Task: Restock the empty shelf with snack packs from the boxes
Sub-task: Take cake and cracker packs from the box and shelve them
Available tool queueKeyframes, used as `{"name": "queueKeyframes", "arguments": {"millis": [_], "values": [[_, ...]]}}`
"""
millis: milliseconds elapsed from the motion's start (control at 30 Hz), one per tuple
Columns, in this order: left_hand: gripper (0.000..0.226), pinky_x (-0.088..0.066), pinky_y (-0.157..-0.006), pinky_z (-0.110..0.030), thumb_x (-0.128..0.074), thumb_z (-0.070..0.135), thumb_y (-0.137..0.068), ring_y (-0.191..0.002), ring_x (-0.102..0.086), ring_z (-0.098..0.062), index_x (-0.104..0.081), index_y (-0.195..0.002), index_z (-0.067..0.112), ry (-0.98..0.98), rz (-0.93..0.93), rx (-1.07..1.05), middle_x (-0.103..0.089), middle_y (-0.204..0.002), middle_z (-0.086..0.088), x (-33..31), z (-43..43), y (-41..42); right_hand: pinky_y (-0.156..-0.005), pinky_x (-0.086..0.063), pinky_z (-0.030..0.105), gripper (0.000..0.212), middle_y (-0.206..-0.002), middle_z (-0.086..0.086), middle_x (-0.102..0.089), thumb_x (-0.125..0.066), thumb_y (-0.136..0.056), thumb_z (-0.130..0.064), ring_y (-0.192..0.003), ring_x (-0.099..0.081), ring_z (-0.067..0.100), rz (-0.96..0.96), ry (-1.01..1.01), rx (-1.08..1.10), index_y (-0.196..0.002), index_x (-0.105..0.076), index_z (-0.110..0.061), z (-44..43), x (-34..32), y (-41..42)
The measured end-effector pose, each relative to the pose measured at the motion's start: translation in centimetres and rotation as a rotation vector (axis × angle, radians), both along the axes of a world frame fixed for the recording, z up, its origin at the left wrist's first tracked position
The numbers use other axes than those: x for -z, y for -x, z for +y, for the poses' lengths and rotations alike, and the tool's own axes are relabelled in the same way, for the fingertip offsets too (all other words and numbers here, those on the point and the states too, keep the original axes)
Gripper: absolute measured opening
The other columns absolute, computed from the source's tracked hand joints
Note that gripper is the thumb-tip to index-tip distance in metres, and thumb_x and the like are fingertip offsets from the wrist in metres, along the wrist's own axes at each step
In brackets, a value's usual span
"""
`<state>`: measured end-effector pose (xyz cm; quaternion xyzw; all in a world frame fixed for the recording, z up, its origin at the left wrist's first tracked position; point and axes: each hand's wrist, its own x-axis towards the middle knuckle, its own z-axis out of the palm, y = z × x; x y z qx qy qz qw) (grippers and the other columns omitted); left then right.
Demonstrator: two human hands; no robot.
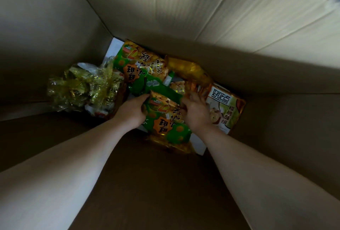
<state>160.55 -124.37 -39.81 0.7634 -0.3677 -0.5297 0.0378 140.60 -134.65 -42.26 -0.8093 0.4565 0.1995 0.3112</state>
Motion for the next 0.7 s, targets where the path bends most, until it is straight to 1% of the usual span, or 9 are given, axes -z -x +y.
{"name": "queueKeyframes", "arguments": {"millis": [67, 100, 167, 200, 300, 400, 500, 600, 700], "values": [[0.062, -0.046, -0.103, -0.037, -0.055, 0.008, -0.097, -0.128, -0.05, -0.031, -0.033, -0.152, 0.027, 0.065, -0.006, -0.075, -0.046, -0.147, -0.009, -0.5, -0.1, 0.2, -0.106, -0.038, 0.053, 0.013, -0.155, 0.009, -0.034, -0.06, -0.093, -0.017, -0.142, -0.029, 0.036, -0.046, -0.045, 0.005, -0.106, -0.059, -0.017, -0.4, -1.0, 0.4], [0.06, -0.044, -0.105, -0.038, -0.056, 0.009, -0.097, -0.13, -0.048, -0.031, -0.036, -0.15, 0.027, 0.093, -0.018, -0.102, -0.046, -0.148, -0.008, -0.9, -0.3, 0.1, -0.103, -0.041, 0.047, 0.012, -0.151, 0.01, -0.04, -0.057, -0.095, -0.017, -0.14, -0.035, 0.036, -0.069, -0.068, 0.018, -0.106, -0.057, -0.016, -0.7, -1.7, 0.6], [0.056, -0.043, -0.107, -0.041, -0.06, 0.011, -0.095, -0.131, -0.047, -0.03, -0.042, -0.146, 0.026, 0.169, -0.086, -0.14, -0.047, -0.145, -0.007, -1.6, -0.6, 0.0, -0.08, -0.046, 0.037, 0.017, -0.123, 0.014, -0.06, -0.052, -0.098, -0.016, -0.115, -0.056, 0.035, -0.1, -0.095, 0.05, -0.115, -0.054, -0.013, -1.1, -3.3, 0.9], [0.055, -0.043, -0.107, -0.044, -0.062, 0.013, -0.093, -0.13, -0.048, -0.03, -0.044, -0.144, 0.024, 0.208, -0.129, -0.167, -0.048, -0.143, -0.008, -1.9, -0.7, -0.2, -0.072, -0.046, 0.037, 0.021, -0.108, 0.014, -0.063, -0.05, -0.099, -0.016, -0.101, -0.061, 0.035, -0.103, -0.086, 0.066, -0.12, -0.052, -0.014, -1.3, -4.2, 1.0], [0.054, -0.045, -0.104, -0.047, -0.064, 0.013, -0.091, -0.128, -0.048, -0.033, -0.045, -0.141, 0.018, 0.291, -0.214, -0.259, -0.047, -0.14, -0.012, -3.0, -0.8, -0.6, -0.068, -0.049, 0.038, 0.024, -0.089, 0.011, -0.063, -0.047, -0.101, -0.018, -0.085, -0.063, 0.034, -0.068, 0.013, 0.094, -0.125, -0.048, -0.016, -2.2, -6.6, 1.5], [0.053, -0.042, -0.102, -0.043, -0.064, 0.015, -0.093, -0.125, -0.049, -0.034, -0.046, -0.142, 0.012, 0.248, -0.247, -0.252, -0.046, -0.14, -0.015, -4.1, -0.7, -0.8, -0.066, -0.048, 0.036, 0.024, -0.085, 0.01, -0.063, -0.047, -0.1, -0.018, -0.082, -0.064, 0.033, -0.002, 0.081, 0.026, -0.124, -0.047, -0.018, -2.9, -8.6, 2.3], [0.051, -0.045, -0.1, -0.045, -0.062, 0.02, -0.094, -0.124, -0.05, -0.037, -0.045, -0.142, 0.014, 0.096, -0.27, -0.131, -0.046, -0.141, -0.016, -4.8, -0.1, -0.6, -0.069, -0.053, 0.04, 0.028, -0.086, 0.01, -0.064, -0.048, -0.099, -0.019, -0.082, -0.065, 0.035, 0.087, 0.098, -0.018, -0.127, -0.046, -0.02, -3.1, -10.8, 3.7], [0.049, -0.045, -0.099, -0.044, -0.062, 0.022, -0.095, -0.124, -0.049, -0.035, -0.046, -0.14, 0.014, 0.032, -0.244, -0.042, -0.046, -0.141, -0.015, -5.4, 0.8, 0.0, -0.065, -0.046, 0.035, 0.025, -0.085, 0.008, -0.062, -0.05, -0.099, -0.02, -0.085, -0.067, 0.035, 0.159, 0.103, 0.019, -0.124, -0.046, -0.019, -2.4, -12.4, 5.3], [0.049, -0.045, -0.097, -0.043, -0.065, 0.022, -0.093, -0.124, -0.049, -0.034, -0.048, -0.138, 0.016, 0.03, -0.236, 0.011, -0.046, -0.14, -0.014, -5.8, 1.5, 0.3, -0.069, -0.052, 0.038, 0.028, -0.092, 0.011, -0.067, -0.052, -0.098, -0.021, -0.087, -0.068, 0.036, 0.227, 0.105, 0.07, -0.125, -0.044, -0.02, -1.7, -13.1, 6.3]]}}
